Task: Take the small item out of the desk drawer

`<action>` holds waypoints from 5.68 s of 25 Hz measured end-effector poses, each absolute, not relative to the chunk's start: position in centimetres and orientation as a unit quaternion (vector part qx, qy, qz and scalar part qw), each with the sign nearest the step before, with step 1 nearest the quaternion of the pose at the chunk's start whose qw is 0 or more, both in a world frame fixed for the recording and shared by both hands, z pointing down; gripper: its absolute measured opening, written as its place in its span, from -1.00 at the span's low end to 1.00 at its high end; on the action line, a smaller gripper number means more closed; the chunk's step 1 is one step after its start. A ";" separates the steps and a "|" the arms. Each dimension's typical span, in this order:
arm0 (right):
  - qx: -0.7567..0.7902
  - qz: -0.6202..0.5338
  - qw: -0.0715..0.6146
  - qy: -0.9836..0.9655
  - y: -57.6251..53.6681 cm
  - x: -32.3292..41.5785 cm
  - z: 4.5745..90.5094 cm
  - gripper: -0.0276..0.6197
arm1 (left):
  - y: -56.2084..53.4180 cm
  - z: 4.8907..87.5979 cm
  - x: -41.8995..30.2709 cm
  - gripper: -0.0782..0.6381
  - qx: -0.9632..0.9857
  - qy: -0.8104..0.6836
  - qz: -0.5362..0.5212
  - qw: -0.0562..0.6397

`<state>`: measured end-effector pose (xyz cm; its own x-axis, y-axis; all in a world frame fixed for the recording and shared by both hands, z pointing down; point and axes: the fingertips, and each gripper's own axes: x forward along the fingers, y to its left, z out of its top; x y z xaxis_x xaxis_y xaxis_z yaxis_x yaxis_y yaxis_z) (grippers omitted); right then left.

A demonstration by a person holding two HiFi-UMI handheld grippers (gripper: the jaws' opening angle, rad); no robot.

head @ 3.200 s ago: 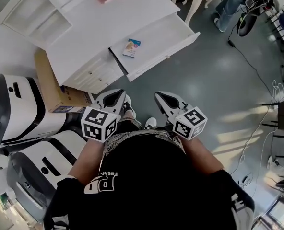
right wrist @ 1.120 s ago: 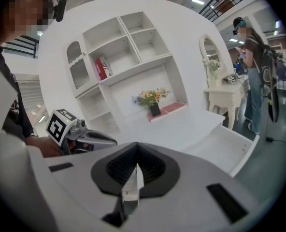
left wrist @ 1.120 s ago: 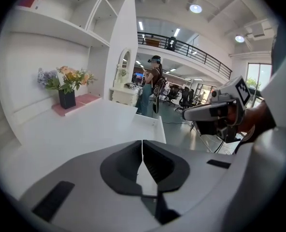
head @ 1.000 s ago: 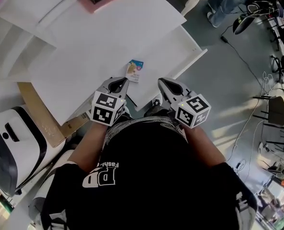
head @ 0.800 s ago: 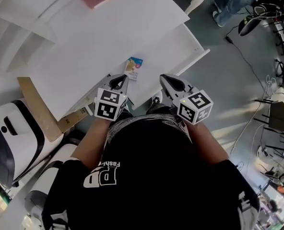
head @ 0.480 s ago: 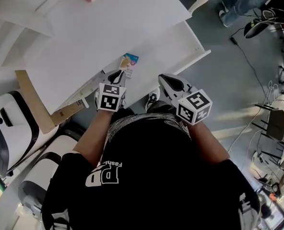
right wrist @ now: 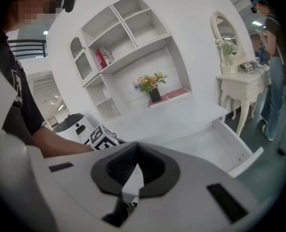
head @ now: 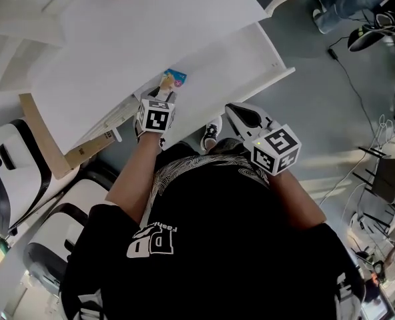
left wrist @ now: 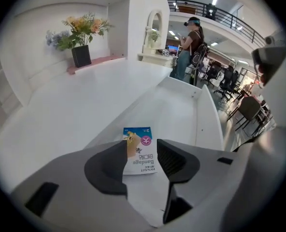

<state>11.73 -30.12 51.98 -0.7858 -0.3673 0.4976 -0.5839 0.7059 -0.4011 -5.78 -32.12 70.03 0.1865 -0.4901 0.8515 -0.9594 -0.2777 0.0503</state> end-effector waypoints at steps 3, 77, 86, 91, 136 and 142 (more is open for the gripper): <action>0.269 0.274 0.196 -0.902 -31.1 13.2 52.2 -0.89 | -32.9 71.8 -5.8 -0.16 0.692 -0.522 0.382 0.322; 0.354 0.284 0.152 -0.878 -30.1 12.6 50.5 -0.89 | -31.3 72.8 -2.6 0.36 0.730 -0.354 0.480 0.333; 0.362 0.263 0.143 -0.883 -29.5 9.6 48.9 -0.89 | -31.4 66.6 -2.4 0.36 0.774 -0.350 0.416 0.326; 0.365 0.249 0.145 -0.885 -29.4 8.1 48.0 -0.89 | -31.1 62.9 -2.1 0.36 0.805 -0.337 0.363 0.326; 0.352 0.154 0.075 -0.920 -24.9 -4.8 38.3 -0.89 | -24.7 40.9 -13.4 0.36 0.890 -0.375 0.055 0.256; 0.353 0.179 0.033 -0.918 -20.9 -4.6 36.2 -0.89 | -20.7 38.7 -13.1 0.36 0.897 -0.362 0.056 0.247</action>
<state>-4.57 -20.86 36.16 -0.7491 -0.6357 0.1862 -0.6591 0.6870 -0.3060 -13.08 -20.70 38.66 0.7310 -0.6226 0.2792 -0.6777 -0.6150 0.4031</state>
